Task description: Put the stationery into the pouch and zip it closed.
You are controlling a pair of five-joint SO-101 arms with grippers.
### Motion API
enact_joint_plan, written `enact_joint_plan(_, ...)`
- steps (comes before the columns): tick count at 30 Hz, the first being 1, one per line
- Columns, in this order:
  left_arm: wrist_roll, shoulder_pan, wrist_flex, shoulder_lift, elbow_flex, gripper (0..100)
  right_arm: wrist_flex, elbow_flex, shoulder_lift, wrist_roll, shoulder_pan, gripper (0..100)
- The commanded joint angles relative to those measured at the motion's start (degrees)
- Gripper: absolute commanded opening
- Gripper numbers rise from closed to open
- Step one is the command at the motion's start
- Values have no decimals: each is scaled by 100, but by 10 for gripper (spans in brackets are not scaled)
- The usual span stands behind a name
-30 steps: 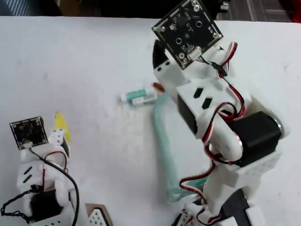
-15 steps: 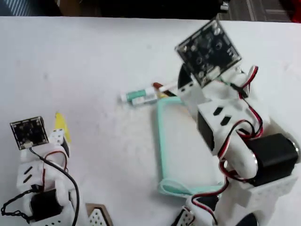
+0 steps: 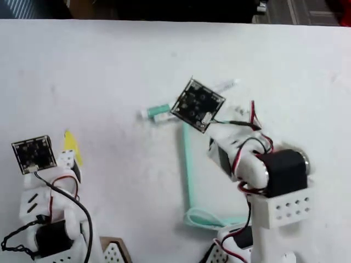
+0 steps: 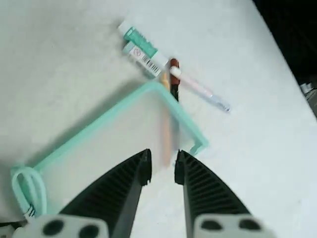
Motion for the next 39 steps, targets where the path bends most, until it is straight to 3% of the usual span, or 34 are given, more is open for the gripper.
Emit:
enact_joint_plan(1, 44, 48, -281, -48, -9, 173, -198, 492, -136, -510, 523, 114)
enact_joint_plan(4, 35, 136, -299, -48, 18, 173, -286, 985, -22, -967, 1059, 207)
enact_joint_plan(7, 35, 145, -281, -48, 18, 173, -48, 1468, -4, -721, 1279, 265)
enact_joint_plan(12, 35, 145, -281, -48, 18, 173, 119, 2330, -84, 1582, 1481, 193)
enact_joint_plan(18, 35, 145, -281, -48, 18, 173, -145, 2804, -110, 2620, 2791, 11)
enact_joint_plan(21, 35, 145, -281, -48, 18, 173, -242, 3226, -119, 3323, 3565, 17)
enact_joint_plan(28, 35, 145, -281, -48, 18, 173, -207, 4624, -127, 6611, 5235, 16)
enact_joint_plan(33, 35, 145, -281, -48, 26, 172, -207, 5178, -127, 8615, 5956, 16)
enact_joint_plan(36, 35, 145, -281, -48, 53, 172, -215, 5433, -127, 9266, 6167, 16)
enact_joint_plan(39, 35, 145, -281, -48, 79, 172, -233, 5433, -127, 9345, 6255, 16)
